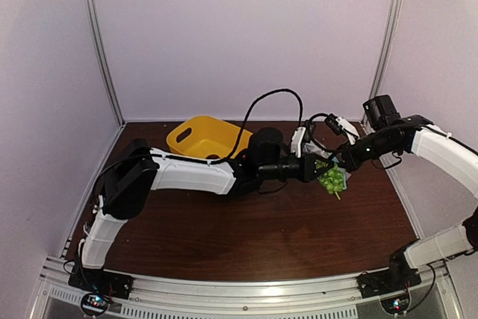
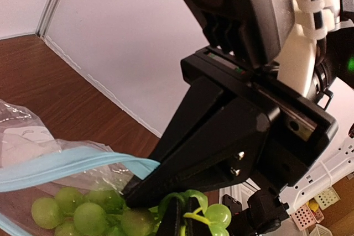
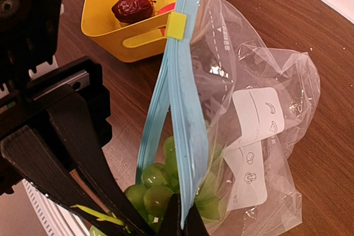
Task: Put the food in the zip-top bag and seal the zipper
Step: Place the fake fruit in the zipper food storage bag, then adjust the zipper food storage bag at the center of the board, then pick up the fake vegetable from the bin.
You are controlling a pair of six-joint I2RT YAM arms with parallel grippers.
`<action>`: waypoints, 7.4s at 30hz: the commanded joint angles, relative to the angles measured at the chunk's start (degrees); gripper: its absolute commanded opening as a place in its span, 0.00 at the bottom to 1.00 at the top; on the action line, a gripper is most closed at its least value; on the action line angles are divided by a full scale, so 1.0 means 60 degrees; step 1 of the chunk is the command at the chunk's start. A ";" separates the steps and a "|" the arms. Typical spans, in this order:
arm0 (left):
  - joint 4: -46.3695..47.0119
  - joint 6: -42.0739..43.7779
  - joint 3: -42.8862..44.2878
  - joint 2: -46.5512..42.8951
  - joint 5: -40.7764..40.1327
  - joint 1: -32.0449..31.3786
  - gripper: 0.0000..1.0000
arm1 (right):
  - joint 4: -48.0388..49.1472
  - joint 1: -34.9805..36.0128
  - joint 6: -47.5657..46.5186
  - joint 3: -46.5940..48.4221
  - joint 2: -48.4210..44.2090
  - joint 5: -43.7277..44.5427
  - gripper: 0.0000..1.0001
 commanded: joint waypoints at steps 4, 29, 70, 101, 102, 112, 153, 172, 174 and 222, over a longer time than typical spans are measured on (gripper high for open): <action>0.0128 -0.0397 0.0414 0.0368 -0.1561 0.0267 0.00 | -0.1199 0.0289 -0.0474 0.0276 -0.0042 -0.2720 0.00; -0.0094 -0.1929 0.1056 0.0090 -0.0818 0.0026 0.00 | -0.1470 -0.0484 -0.0540 0.0747 -0.0307 -0.2873 0.00; -0.0134 -0.3385 0.0039 -0.1818 -0.1685 0.0045 0.74 | -0.0438 -0.2394 0.0647 0.0860 0.0050 -0.3663 0.00; -0.2451 -0.2459 -0.0205 -0.0476 -0.1455 -0.0102 0.40 | 0.0335 -0.2499 0.0904 0.0031 0.0105 -0.4225 0.00; -0.2406 -0.2461 -0.0170 -0.0452 -0.1432 -0.0104 0.42 | 0.0329 -0.2495 0.0903 0.0028 0.0117 -0.4238 0.00; -0.2533 -0.2651 0.0230 -0.0002 -0.1661 -0.0095 0.27 | 0.0320 -0.2486 0.0957 0.0006 -0.0013 -0.4495 0.00; -0.3452 -0.1441 -0.0522 -0.1923 -0.3368 -0.0744 0.00 | -0.0143 -0.0741 0.0230 0.0705 -0.0471 0.0822 0.00; -0.6357 0.0645 -0.1109 -0.3516 -0.3790 0.0543 0.67 | 0.0375 -0.0792 0.0259 0.0564 -0.0438 0.2362 0.00; -0.7337 0.1120 -0.1104 -0.3738 -0.4194 0.0907 0.71 | 0.0464 -0.0774 0.0273 0.0527 -0.0483 0.2298 0.00; -1.2099 0.4536 0.2218 -0.2910 -0.4045 0.3481 0.45 | 0.0305 -0.0781 0.0362 0.0288 -0.0728 0.1808 0.00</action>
